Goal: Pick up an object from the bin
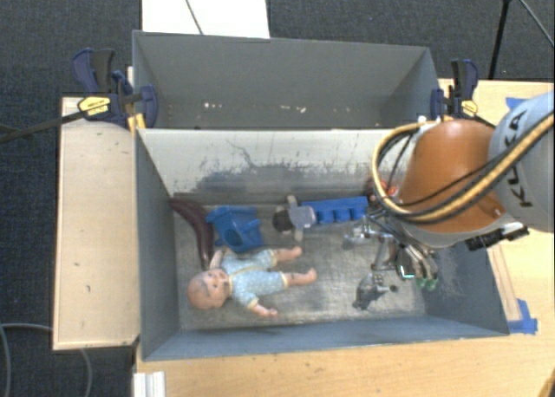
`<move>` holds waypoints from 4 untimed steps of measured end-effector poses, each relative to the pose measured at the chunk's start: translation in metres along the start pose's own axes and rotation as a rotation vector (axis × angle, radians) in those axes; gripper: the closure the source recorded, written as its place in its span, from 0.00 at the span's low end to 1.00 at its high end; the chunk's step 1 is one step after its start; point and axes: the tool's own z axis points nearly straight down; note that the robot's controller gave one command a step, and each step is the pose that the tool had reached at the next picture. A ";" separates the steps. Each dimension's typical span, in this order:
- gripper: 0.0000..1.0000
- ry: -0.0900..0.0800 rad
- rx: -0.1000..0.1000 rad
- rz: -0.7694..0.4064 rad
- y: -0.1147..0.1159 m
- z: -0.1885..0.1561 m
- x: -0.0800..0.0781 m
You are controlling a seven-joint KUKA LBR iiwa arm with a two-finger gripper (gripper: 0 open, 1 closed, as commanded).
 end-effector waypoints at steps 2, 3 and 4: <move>1.00 -0.011 -0.001 -0.091 0.041 0.084 -0.007; 1.00 -0.011 -0.001 -0.091 0.041 0.084 -0.007; 1.00 -0.009 0.001 -0.142 0.060 -0.061 0.003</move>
Offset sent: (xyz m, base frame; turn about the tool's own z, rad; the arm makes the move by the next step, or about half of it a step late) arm 0.0050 0.0406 -0.0857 -0.0879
